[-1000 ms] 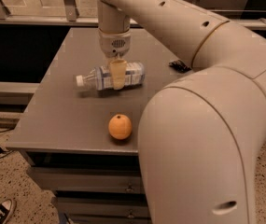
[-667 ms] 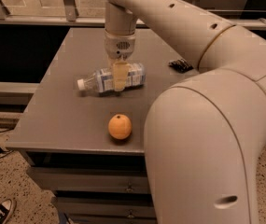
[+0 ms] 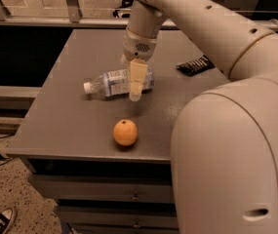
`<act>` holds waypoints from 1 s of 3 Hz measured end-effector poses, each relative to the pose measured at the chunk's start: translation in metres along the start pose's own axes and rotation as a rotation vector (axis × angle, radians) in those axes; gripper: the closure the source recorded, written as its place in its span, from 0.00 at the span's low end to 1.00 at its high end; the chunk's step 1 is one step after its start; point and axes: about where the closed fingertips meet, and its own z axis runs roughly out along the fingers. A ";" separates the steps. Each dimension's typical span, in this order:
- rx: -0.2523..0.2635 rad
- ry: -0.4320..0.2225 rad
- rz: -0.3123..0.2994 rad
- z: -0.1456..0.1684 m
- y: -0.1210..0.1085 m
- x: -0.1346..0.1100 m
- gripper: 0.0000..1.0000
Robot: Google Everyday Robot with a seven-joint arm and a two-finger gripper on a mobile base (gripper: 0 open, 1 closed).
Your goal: Knock blue plastic bottle over
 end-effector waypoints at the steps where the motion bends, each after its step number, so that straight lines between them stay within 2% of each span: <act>1: 0.008 -0.032 0.028 -0.006 0.003 0.006 0.00; 2: 0.045 -0.120 0.069 -0.018 0.008 0.018 0.00; 3: 0.174 -0.337 0.157 -0.051 0.022 0.054 0.00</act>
Offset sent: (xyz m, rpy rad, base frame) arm -0.0099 -0.0733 0.0344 0.2757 -0.0200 -0.2187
